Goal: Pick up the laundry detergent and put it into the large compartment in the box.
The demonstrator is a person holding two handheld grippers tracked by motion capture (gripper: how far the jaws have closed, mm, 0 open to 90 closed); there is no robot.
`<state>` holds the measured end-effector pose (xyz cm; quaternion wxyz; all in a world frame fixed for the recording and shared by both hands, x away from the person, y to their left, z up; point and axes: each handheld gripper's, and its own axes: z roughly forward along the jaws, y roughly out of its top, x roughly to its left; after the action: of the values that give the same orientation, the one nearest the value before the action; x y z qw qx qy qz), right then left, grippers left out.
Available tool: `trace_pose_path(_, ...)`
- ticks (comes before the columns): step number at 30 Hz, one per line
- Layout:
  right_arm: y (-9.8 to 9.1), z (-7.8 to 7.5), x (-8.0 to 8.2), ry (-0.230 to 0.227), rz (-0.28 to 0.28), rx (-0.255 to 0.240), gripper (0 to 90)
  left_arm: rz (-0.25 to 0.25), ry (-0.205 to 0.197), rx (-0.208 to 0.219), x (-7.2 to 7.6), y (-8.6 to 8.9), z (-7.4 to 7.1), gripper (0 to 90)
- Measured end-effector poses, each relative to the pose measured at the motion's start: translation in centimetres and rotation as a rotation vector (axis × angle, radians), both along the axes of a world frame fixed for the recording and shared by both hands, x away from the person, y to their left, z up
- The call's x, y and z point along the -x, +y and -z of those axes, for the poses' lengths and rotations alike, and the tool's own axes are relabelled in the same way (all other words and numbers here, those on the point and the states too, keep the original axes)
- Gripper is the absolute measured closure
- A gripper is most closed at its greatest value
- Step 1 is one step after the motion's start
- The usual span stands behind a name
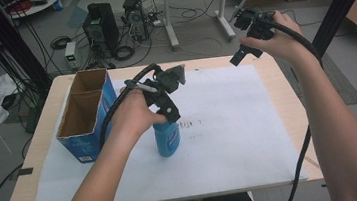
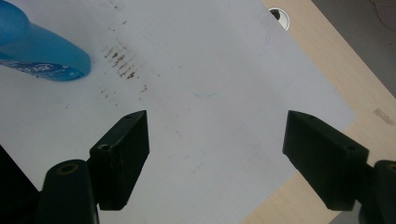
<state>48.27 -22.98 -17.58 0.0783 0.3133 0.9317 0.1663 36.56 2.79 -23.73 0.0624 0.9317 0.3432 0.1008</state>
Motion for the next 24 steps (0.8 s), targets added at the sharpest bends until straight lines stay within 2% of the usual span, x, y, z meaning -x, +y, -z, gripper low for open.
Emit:
trace_pose_path(10, 0.0, 0.4, -0.2, 0.005, -0.005, 0.0, 22.7, -0.016, 0.035, 0.001, -0.6, -0.1, 1.8, 17.4)
trace_pose_path(19, 0.0, 0.7, -0.3, 0.009, -0.006, 0.003, 22.7, -0.032, 0.054, -0.031, -1.1, -0.6, 3.3, 17.3)
trace_pose_path(24, -0.1, 0.7, -0.2, 0.008, -0.006, 0.002, 22.7, -0.043, 0.071, -0.024, -1.2, -0.8, 3.9, 17.5)
